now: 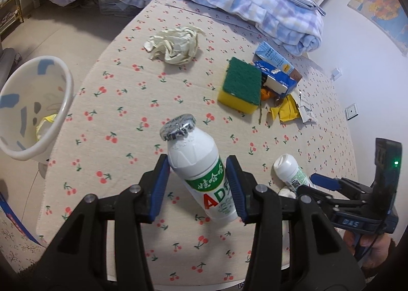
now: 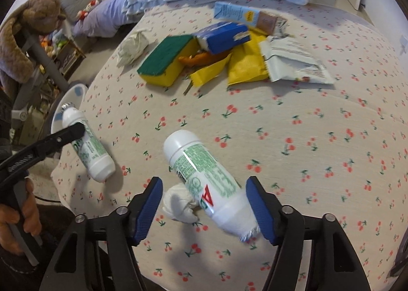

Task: Collect trash
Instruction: 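Drop the white bottle into the bin with the left tool while the right tool grasps the second bottle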

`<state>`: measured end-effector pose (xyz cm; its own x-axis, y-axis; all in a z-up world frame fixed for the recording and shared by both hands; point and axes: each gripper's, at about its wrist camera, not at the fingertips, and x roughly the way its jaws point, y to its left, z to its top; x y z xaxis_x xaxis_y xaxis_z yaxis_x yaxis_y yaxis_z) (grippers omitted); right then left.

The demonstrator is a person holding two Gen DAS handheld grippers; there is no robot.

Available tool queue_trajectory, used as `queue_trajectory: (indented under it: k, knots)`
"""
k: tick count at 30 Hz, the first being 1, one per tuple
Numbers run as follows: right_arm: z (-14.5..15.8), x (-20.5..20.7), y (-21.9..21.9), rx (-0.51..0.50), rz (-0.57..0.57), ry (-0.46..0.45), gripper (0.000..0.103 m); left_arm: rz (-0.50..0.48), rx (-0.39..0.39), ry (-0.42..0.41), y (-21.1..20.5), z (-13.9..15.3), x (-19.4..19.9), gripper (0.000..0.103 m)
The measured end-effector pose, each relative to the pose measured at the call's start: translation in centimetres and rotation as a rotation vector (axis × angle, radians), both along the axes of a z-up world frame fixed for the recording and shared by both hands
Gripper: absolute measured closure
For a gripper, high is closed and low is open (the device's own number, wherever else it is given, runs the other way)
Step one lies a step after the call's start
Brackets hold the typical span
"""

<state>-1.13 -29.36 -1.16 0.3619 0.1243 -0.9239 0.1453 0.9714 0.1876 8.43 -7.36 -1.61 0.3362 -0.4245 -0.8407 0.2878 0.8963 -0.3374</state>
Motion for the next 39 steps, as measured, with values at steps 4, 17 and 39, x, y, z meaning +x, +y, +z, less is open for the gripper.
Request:
queue_trajectory:
  k: [4,17,39]
  knots:
    - [-0.9,0.9,0.8,-0.027,0.012,0.020,0.048,0.018,-0.016,-0.004,1.0,0.2,0.1,0.056]
    - [1.9,3.4,2.6,-0.006,0.010,-0.069,0.063,0.093,-0.043,-0.037,4.9,1.2,1.1,0.056]
    - [4.1,11.4,13.2,0.025,0.159,-0.135,0.063,0.347,-0.035,-0.125,16.5,1.4,4.2,0.056]
